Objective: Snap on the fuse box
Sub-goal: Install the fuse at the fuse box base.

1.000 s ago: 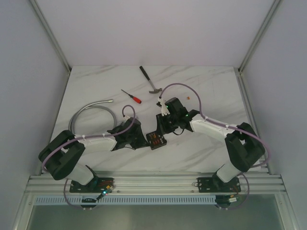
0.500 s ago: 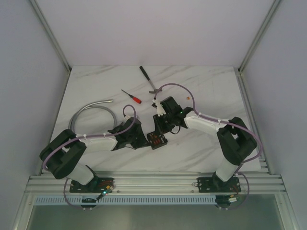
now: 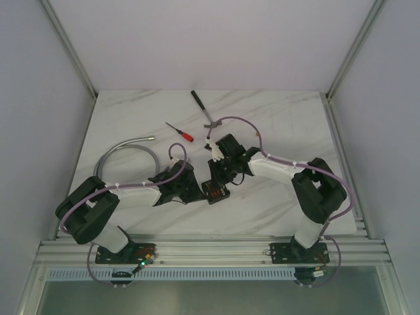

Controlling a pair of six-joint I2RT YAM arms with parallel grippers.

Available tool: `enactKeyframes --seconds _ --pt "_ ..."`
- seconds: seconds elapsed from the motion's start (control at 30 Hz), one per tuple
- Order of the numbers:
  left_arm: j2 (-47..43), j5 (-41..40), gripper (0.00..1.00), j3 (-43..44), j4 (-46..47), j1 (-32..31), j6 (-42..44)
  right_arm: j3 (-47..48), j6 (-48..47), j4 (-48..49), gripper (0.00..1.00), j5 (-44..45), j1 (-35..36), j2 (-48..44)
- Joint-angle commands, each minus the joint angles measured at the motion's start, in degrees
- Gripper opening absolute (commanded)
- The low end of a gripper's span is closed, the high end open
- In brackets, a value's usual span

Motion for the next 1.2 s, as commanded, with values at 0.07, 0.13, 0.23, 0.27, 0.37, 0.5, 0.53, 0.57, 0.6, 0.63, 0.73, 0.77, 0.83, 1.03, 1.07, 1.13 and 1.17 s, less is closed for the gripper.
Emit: enactKeyframes --seconds 0.07,0.13,0.23,0.27,0.37,0.5,0.53,0.57,0.6,0.63,0.73,0.77,0.83,1.03,1.07,1.13,1.17 --pt "1.21 0.08 0.09 0.39 -0.51 -0.17 0.71 2.69 -0.75 -1.69 0.17 0.13 0.99 0.56" --pt "1.30 0.17 0.09 0.43 -0.44 -0.18 0.74 2.92 -0.84 -1.92 0.15 1.31 1.30 0.36" --pt "1.30 0.19 0.09 0.42 -0.28 -0.17 0.73 3.46 -1.22 -2.84 0.12 3.51 1.92 0.46" --pt "1.31 0.23 0.09 0.48 -0.24 -0.19 0.75 3.68 -1.34 -3.21 0.12 4.33 2.17 0.56" --pt "1.31 0.32 0.09 0.41 -0.20 -0.20 0.73 4.17 -1.77 -4.29 0.11 6.99 2.77 0.99" --pt "1.30 0.43 0.09 0.41 -0.16 -0.18 0.74 4.93 -2.15 -5.24 0.12 9.16 3.53 1.64" --pt "1.31 0.38 0.09 0.35 -0.16 -0.19 0.73 5.11 -2.16 -5.43 0.12 9.58 3.69 1.77" --pt "1.27 0.43 0.09 0.40 -0.16 -0.19 0.71 5.25 -2.16 -5.63 0.12 9.95 3.78 1.99" --pt "1.30 0.37 0.09 0.31 -0.16 -0.18 0.68 5.47 -2.24 -6.08 0.12 10.46 3.83 2.20" --pt "1.22 0.39 0.09 0.28 -0.15 -0.17 0.66 5.61 -2.39 -6.54 0.12 10.93 3.91 2.42" --pt "1.20 0.42 0.09 0.24 -0.15 -0.17 0.66 5.96 -3.12 -8.11 0.11 12.33 4.01 3.00" --pt "1.22 0.40 0.09 0.22 -0.15 -0.17 0.67 5.92 -3.37 -8.66 0.11 12.74 4.01 3.04" --pt "1.26 0.30 0.09 0.22 -0.15 -0.18 0.65 5.87 -3.92 -9.96 0.11 13.42 4.05 3.26" --pt "1.47 0.35 0.08 0.22 -0.07 -0.17 0.49 5.68 -5.05 -12.19 0.11 14.79 4.30 4.76" --pt "1.48 0.33 0.08 0.23 -0.08 -0.17 0.49 5.82 -5.11 -12.20 0.11 14.89 4.46 5.05" --pt "1.57 0.41 0.08 0.23 0.03 -0.22 0.34 6.36 -5.22 -12.16 0.11 14.79 4.83 5.50" --pt "1.57 0.43 0.08 0.17 0.03 -0.18 0.37 6.51 -5.19 -12.16 0.11 15.09 4.95 5.55"
